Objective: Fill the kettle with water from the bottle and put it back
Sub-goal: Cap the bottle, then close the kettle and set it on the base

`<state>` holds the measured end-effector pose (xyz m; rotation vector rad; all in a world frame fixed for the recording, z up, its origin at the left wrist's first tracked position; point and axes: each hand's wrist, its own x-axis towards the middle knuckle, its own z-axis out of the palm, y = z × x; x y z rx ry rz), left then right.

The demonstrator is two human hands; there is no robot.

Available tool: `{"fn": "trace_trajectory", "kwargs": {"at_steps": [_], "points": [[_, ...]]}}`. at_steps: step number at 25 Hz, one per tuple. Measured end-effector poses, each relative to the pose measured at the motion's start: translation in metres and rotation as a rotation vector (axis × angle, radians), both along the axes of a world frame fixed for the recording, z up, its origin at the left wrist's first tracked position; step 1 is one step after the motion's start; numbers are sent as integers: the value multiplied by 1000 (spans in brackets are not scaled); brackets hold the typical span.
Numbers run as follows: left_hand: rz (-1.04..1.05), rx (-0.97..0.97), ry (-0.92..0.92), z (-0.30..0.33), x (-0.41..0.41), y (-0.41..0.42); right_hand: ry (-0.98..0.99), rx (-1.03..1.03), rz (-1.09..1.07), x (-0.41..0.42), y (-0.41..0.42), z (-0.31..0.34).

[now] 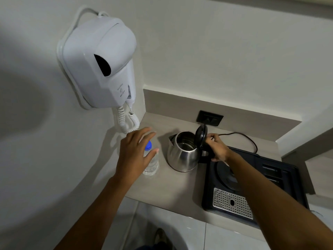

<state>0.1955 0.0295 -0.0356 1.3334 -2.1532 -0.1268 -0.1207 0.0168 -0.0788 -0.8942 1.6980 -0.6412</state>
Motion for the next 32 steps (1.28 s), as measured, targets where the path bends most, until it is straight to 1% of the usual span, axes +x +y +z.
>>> {"fn": "trace_trajectory", "kwargs": {"at_steps": [3, 5, 7, 10, 11, 14, 15, 18, 20, 23, 28, 32], "points": [[-116, -177, 104, 7, -22, 7, 36, 60, 28, -3, -5, 5], [-219, -186, 160, 7, -43, 12, 55, 79, 45, -3, -8, 6], [-265, -50, 179, 3, -67, 14, 66, 84, 42, -1, -10, 5], [-216, 290, 107, -6, -100, 6, 93, 93, 30, 2, -16, 5], [-190, 344, 79, -10, -110, 0, 110, 104, 27, 3, -18, 6], [-151, 362, -47, -24, -130, -13, 188, 122, 25, 9, -25, 4], [-150, 393, -87, -29, -133, -17, 232, 111, 32, 13, -27, 3], [-131, 577, -185, -48, -135, -25, 414, 27, 77, 27, -32, -7], [-123, 600, -223, -59, -133, -29, 458, -12, 69, 33, -33, -12], [-123, 576, -177, -64, -130, -33, 429, -2, 41, 28, -34, -12], [-93, 618, -55, -63, -127, -34, 362, -17, 70, 21, -28, -11], [-104, 561, -87, -62, -125, -29, 269, 41, 41, 19, -19, 0]]}}
